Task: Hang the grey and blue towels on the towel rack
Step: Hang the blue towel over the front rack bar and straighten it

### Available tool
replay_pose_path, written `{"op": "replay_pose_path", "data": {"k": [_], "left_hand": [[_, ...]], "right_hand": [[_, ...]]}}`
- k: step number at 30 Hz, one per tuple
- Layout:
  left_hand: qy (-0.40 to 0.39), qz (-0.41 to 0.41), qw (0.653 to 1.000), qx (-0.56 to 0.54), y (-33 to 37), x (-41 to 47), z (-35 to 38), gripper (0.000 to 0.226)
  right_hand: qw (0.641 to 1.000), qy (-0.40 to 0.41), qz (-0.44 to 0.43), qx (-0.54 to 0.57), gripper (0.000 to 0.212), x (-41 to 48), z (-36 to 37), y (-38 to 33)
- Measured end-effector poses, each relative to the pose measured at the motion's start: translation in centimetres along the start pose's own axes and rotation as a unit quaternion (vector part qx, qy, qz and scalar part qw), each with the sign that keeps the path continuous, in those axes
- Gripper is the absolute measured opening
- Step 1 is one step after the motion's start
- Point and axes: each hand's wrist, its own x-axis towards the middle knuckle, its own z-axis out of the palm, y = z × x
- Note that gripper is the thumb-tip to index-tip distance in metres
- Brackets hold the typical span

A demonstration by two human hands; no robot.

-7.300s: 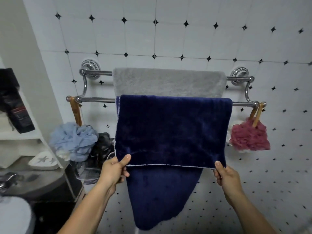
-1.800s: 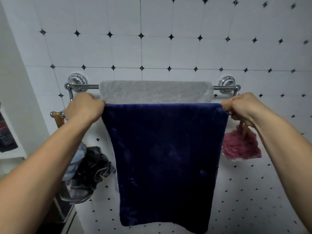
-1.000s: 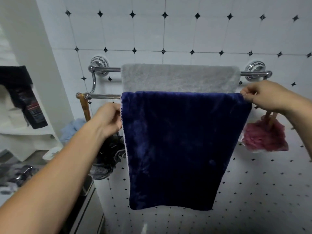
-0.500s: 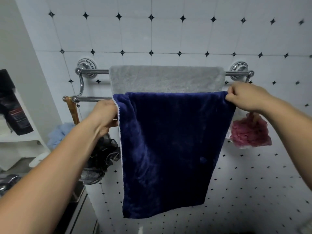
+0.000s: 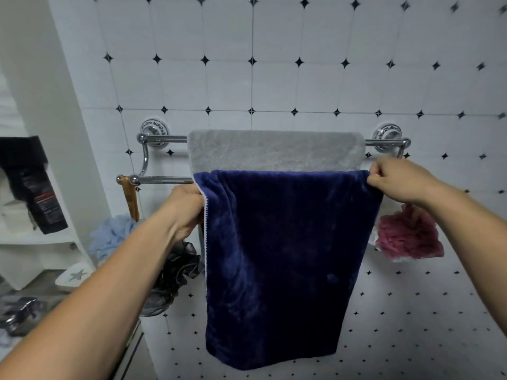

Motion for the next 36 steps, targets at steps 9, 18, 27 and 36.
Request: {"op": "replay_pose_path", "data": {"k": [9,18,27,36], "left_hand": [[0.028,-0.004,0.999,-0.038,-0.3,0.4,0.9,0.010],[0.034,-0.065,0.992,-0.098,1.2,0.0,1.0,0.009],[0.056,-0.025,0.997,-0.046,-1.0,0.5,-0.3,0.016],[0.044,-0.010,0.999,0.024,-1.5,0.7,-0.6,0.023]], "right_hand": [[1.000,0.004,0.019,-0.008,0.020,-0.3,-0.1,0.2],[0.999,0.012,0.013,-0.027,0.018,0.1,0.0,0.3],[1.000,0.018,0.004,-0.019,0.020,0.3,0.3,0.9],[1.000,0.020,-0.013,-0.020,0.021,0.3,0.2,1.2]]}}
